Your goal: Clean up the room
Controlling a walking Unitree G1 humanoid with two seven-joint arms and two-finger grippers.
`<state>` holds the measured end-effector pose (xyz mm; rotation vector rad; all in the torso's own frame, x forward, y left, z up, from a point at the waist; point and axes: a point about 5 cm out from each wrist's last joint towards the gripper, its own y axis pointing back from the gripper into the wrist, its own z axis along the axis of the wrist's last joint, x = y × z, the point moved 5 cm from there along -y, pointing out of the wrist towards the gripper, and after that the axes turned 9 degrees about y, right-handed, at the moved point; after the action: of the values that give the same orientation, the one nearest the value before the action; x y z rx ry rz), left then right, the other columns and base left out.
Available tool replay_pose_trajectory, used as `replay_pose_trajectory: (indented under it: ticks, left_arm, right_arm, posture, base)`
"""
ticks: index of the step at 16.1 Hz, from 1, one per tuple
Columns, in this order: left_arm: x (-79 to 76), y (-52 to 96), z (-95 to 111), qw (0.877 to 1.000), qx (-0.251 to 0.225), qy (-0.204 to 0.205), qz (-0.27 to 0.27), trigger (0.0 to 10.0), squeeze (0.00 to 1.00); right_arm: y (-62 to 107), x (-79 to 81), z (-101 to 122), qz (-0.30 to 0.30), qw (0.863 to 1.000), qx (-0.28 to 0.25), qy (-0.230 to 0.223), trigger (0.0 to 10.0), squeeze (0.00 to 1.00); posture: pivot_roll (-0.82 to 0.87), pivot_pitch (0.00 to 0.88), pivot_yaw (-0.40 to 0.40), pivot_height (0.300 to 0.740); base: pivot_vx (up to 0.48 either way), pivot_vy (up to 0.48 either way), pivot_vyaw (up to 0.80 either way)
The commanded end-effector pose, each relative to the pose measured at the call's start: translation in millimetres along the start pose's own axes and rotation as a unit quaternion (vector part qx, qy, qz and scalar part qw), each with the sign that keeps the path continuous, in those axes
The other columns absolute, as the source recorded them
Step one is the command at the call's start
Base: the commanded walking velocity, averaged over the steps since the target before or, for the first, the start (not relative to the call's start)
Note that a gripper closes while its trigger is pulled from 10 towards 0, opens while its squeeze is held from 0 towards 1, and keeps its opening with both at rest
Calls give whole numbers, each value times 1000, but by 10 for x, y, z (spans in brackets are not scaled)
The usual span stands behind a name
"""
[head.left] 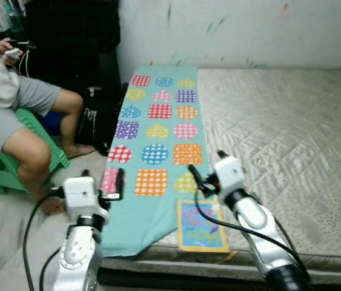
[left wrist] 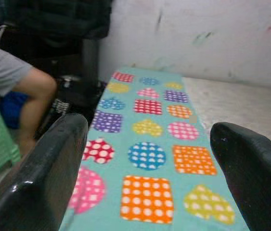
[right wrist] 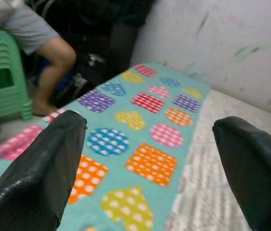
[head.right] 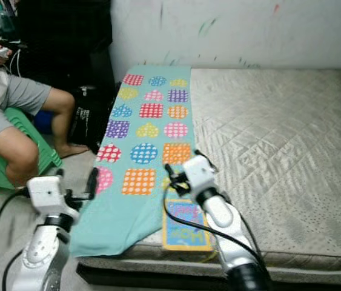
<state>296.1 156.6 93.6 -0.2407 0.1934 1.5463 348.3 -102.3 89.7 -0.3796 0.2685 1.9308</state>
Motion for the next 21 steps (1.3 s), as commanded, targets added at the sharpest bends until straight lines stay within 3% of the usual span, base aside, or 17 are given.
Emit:
replay_pose_trajectory:
  ticks: [1,21]
  left_arm:
    - [43,-15,44,1000,-3,-7,4,10000,0]
    - [12,-3,13,1000,5,0,-4,10000,0]
  right_arm:
    - [-24,33,60,1,1000,-11,-3,10000,0]
    - [15,11,26,-4,1000,-7,5,10000,0]
  posture:
    - [-133,0,15,740]
    - [-140,0,21,740]
  base:
    - [0,-311,0]
    - [0,-297,0]
